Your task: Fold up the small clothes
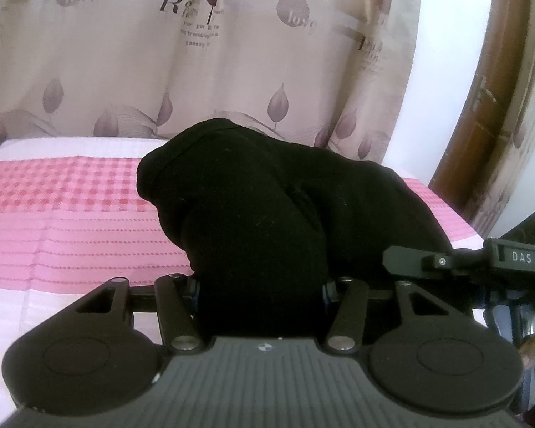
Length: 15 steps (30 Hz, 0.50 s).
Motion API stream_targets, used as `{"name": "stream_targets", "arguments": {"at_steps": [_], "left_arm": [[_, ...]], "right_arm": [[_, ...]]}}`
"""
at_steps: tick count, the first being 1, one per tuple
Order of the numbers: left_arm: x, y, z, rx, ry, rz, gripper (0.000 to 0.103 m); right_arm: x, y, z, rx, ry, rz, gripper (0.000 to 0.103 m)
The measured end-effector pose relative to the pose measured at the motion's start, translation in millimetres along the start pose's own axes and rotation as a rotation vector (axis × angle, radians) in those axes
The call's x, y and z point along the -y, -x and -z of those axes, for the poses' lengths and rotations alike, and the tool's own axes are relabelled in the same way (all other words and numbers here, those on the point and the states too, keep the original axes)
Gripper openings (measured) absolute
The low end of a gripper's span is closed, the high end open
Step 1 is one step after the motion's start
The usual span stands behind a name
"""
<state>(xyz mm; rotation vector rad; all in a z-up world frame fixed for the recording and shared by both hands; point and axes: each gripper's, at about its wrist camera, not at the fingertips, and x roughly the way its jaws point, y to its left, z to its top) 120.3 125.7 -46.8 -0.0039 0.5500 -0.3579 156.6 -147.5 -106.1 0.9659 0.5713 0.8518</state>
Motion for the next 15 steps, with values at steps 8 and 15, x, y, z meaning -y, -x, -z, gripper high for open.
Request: {"name": "stream_targets", "arguments": {"at_steps": [8,15], "left_arm": [[4.5,-15.2,1.4,-0.018,0.024,0.011,0.054],[10.0,-26.0,2.7,-0.035,0.022,0.019,0.054]], "right_arm": [[8.4,5.6,-3.5,0.013,-0.019,0.024,0.046],[17.2,13.3,-2.9,0.023,-0.041,0.036,0.046]]}}
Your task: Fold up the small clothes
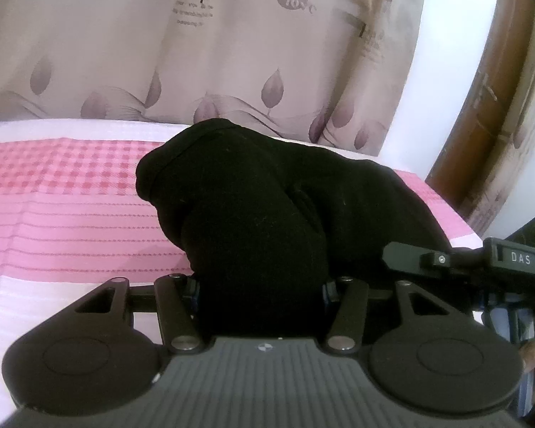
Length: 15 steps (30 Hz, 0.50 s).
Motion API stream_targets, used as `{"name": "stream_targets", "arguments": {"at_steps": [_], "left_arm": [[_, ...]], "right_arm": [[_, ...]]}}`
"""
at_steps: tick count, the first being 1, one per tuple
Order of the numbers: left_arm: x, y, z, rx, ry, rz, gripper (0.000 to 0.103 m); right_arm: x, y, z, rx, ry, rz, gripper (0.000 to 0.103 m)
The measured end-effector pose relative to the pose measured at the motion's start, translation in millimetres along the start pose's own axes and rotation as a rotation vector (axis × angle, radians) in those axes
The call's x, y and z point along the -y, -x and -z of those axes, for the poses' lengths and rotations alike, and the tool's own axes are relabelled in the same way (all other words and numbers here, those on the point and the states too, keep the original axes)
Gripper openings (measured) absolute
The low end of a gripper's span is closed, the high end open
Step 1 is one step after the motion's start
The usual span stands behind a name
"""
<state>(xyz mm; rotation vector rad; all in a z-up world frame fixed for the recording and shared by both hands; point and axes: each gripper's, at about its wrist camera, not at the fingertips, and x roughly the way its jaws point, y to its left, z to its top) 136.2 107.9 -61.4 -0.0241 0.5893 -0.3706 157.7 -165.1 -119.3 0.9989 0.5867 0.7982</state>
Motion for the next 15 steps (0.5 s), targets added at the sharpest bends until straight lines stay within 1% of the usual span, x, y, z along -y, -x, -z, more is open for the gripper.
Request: {"name": "stream_targets", "arguments": {"at_steps": [15], "left_arm": [[3.2,-26.1,5.8,-0.025,-0.018,-0.021,0.054]], "right_arm": [[25.2,-0.5,-2.6,-0.005,-0.023,0.035,0.046]]}}
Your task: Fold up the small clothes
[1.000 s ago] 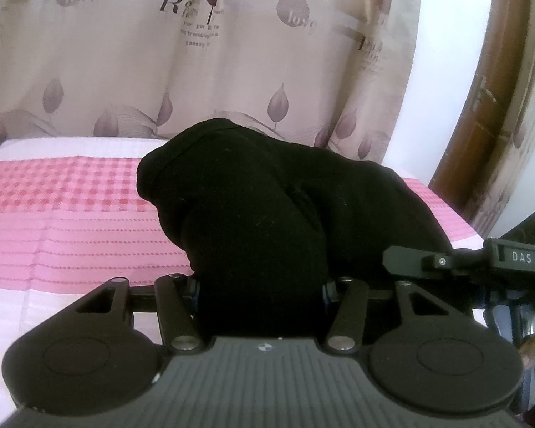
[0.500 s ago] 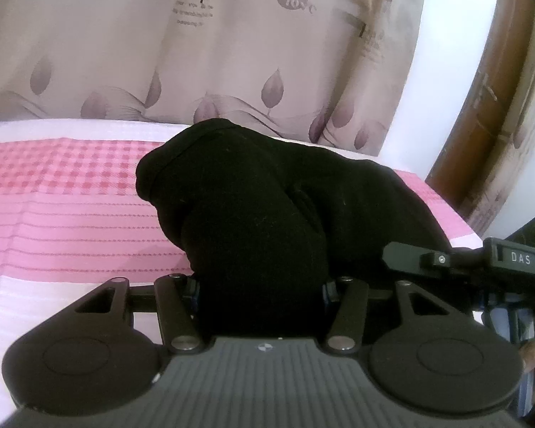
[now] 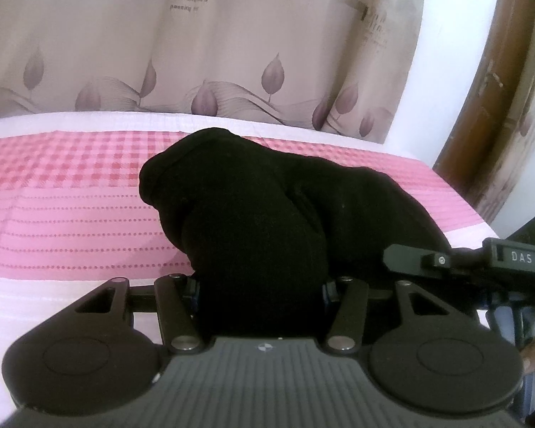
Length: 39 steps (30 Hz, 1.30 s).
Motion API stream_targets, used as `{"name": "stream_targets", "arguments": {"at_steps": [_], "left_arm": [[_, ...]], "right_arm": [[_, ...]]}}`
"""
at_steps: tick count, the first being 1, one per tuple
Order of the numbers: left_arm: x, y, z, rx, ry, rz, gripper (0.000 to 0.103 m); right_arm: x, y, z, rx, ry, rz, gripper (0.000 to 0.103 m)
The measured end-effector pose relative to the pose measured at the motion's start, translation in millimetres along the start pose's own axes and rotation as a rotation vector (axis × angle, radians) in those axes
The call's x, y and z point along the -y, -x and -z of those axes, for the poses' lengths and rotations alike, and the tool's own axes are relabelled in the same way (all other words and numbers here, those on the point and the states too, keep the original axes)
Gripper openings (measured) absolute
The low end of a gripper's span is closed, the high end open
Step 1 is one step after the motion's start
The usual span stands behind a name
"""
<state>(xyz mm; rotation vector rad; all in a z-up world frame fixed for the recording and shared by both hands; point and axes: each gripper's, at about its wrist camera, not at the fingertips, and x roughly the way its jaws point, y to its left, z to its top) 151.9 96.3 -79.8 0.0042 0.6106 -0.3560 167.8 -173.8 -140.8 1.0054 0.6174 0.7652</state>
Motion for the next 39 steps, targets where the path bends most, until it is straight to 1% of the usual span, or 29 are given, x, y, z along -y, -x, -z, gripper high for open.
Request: {"name": "stream_targets", "arguments": {"at_steps": [14,19,23,25,26,29,31,33,37,39], "left_arm": [[-8.8,-16.3,5.4,-0.013,0.005,-0.027,0.054],[-11.8,-20.8,8.0,-0.009,0.003,-0.043,0.057],[-11.6,-23.4,10.6,0.0,0.002,-0.064,0.067],[-11.7,-24.3,12.2,0.008,0.003,-0.077,0.076],[-12.2,-24.6,13.9,0.015,0.004,-0.089,0.078],[-14.2,-24.0,18.5,0.037,0.008,-0.105,0.086],[-14.9,-22.5,20.4,0.057,0.004,-0.125,0.094],[-14.4,-19.9,22.5,0.077,-0.006,-0.142,0.097],[-16.0,-18.0,24.3,0.1,0.004,-0.148,0.101],[-18.8,-17.3,24.8,0.105,0.02,-0.146,0.102]], "right_arm": [[13.1,-5.9,-0.7,-0.009,0.021,0.036,0.046],[17.2,-4.6,0.0,-0.006,0.05,0.073,0.046],[15.5,-3.1,1.6,-0.003,0.104,0.121,0.046],[10.2,-3.5,4.0,0.001,0.159,0.169,0.047],[7.9,-3.5,5.4,0.003,0.186,0.191,0.048],[0.6,-3.0,10.5,0.016,0.253,0.248,0.055],[-3.6,-2.6,13.8,0.024,0.29,0.282,0.06],[-7.5,-1.4,17.4,0.042,0.316,0.329,0.074],[-12.6,-1.3,23.5,0.06,0.356,0.377,0.08],[-15.8,-1.8,26.1,0.069,0.379,0.405,0.086]]}}
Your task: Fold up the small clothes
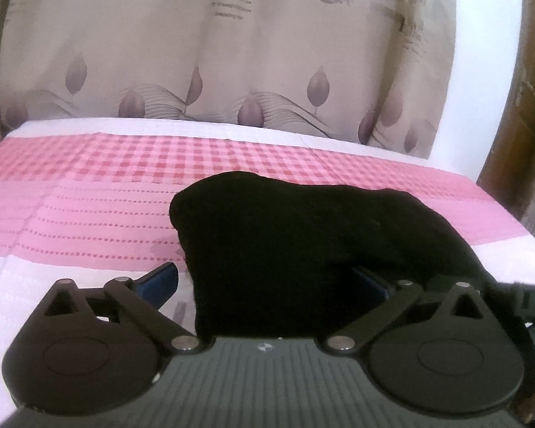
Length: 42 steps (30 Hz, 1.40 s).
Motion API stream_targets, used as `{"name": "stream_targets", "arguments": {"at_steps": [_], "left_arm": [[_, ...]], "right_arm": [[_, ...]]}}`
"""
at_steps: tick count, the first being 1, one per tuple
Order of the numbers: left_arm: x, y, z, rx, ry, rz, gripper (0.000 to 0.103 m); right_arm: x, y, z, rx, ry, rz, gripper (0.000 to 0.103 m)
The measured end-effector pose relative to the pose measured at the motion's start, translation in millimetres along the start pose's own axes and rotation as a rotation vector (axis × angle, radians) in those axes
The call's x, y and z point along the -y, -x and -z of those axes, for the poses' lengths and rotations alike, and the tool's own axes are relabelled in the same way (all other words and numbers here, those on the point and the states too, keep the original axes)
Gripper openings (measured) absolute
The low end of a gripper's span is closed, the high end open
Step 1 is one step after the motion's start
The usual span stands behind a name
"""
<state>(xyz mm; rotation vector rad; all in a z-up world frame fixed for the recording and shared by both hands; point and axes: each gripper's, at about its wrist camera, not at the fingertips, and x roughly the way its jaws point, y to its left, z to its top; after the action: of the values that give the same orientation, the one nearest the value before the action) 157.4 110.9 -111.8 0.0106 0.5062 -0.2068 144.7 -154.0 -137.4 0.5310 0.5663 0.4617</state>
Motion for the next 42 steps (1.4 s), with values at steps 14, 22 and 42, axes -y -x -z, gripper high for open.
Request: {"name": "stream_targets", "arguments": {"at_steps": [14,22,42], "left_arm": [[11.9,44.7,6.5,0.177,-0.029,-0.115,0.103],[36.8,87.4,0.1,0.246,-0.111,-0.217,0.103],[75.3,170.7,-23.5,0.396,-0.097,-0.212,0.103]], "right_arm": [[-60.6,77.1,38.9,0.279,0.236,0.109,0.098],[-79.9,107.2,55.8,0.346,0.254,0.131,0.101],[-95.4,146.6,55.8,0.394,0.269,0.143,0.102]]}}
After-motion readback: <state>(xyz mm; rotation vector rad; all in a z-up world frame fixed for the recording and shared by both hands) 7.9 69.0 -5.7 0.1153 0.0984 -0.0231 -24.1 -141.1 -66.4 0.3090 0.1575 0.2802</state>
